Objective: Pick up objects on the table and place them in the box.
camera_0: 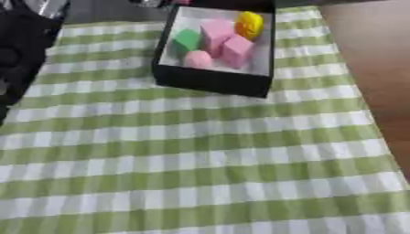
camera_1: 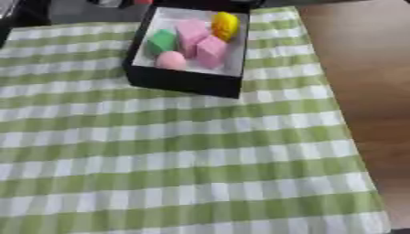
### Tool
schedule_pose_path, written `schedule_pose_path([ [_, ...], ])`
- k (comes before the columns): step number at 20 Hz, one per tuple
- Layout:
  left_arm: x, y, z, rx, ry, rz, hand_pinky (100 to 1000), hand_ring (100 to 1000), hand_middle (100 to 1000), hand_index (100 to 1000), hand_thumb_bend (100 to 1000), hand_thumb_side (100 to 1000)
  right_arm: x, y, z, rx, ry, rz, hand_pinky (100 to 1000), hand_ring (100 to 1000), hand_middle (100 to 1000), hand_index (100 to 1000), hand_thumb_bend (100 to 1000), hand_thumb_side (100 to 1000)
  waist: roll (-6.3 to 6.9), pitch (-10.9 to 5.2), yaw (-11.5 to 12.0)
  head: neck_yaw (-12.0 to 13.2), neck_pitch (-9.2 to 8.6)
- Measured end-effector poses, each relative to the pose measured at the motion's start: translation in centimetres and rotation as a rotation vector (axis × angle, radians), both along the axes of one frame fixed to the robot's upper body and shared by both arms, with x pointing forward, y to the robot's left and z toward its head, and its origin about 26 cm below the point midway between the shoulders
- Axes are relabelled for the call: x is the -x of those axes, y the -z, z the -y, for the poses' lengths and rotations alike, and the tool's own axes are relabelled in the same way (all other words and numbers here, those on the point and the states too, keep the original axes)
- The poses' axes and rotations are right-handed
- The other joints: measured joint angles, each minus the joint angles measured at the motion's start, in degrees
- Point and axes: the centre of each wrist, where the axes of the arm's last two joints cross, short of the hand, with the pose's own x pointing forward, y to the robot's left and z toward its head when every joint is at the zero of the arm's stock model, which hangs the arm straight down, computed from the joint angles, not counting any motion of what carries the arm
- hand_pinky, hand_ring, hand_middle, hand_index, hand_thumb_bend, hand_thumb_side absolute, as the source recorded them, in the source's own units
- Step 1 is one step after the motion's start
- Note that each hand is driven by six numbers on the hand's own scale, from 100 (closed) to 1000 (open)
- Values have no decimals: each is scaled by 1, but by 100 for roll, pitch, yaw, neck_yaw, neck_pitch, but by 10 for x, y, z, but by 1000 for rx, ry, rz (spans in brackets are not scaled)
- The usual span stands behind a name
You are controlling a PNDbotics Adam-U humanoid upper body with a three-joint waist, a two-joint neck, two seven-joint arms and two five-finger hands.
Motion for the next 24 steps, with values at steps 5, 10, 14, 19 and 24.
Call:
schedule_pose_path([
  [5, -19, 27, 4, -18, -87, 18, 720, 607, 525, 504, 356, 100, -2, -3, -8, -8, -45, 1, 1000, 659, 549, 739, 100, 539, 0, 56, -188, 125, -102],
  [10, -31, 58, 6, -20, -145, 23, 745, 633, 549, 533, 335, 100, -3, -2, -12, -15, -70, -6, 1000, 659, 549, 739, 100, 541, -2, 84, -263, 215, -135],
  [14, -36, 82, 9, -34, -168, 18, 752, 644, 564, 556, 369, 100, -3, -3, -14, -20, -81, -5, 1000, 659, 549, 739, 100, 542, -2, 93, -312, 263, -135],
  [19, -38, 90, 7, -23, -186, 29, 853, 837, 798, 875, 577, 100, -4, -2, -15, -23, -85, -9, 1000, 658, 548, 739, 100, 544, -2, 93, -313, 288, -135],
  [24, -37, 91, 9, 16, -186, 76, 886, 891, 853, 960, 746, 332, -4, 0, -14, -22, -82, -19, 1000, 658, 548, 738, 100, 545, -2, 93, -290, 291, -134],
])
